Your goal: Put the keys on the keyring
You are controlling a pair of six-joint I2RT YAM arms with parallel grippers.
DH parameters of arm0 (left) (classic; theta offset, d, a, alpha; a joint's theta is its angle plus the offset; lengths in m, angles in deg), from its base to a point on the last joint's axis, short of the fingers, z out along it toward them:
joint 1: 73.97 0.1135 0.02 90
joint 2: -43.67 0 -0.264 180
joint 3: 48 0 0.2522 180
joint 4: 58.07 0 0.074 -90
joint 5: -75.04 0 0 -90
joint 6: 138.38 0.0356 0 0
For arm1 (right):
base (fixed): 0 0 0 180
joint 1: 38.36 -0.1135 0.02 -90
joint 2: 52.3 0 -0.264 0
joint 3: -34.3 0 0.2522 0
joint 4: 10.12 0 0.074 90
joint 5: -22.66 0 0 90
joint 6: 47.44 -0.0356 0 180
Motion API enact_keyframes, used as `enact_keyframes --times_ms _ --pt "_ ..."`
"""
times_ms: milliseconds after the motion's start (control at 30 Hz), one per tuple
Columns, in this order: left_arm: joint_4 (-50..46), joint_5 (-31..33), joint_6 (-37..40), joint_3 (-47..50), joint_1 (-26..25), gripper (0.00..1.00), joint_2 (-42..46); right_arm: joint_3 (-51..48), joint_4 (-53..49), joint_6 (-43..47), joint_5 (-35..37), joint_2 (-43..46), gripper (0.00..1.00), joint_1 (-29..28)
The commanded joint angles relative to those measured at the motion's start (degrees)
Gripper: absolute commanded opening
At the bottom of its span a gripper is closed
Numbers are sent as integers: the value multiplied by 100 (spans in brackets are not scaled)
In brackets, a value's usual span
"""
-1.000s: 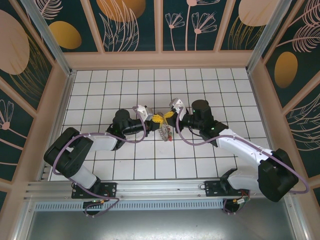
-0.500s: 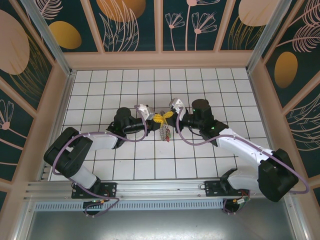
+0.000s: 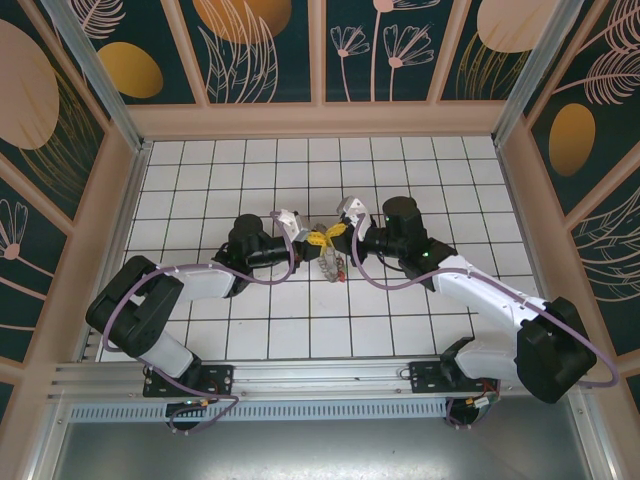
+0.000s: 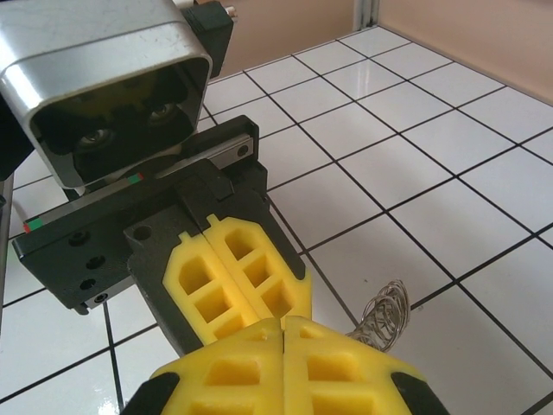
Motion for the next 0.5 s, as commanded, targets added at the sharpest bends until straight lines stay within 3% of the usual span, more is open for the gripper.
enact_keyframes --times_ms 0,233,467 --pt "143 48 51 -27 -9 0 180 143 120 35 151 79 0 -8" --pt "742 159 -207 194 -6 0 142 -130 309 -405 341 98 0 240" --pt "783 143 -244 185 -4 0 93 -89 547 -455 11 71 0 268"
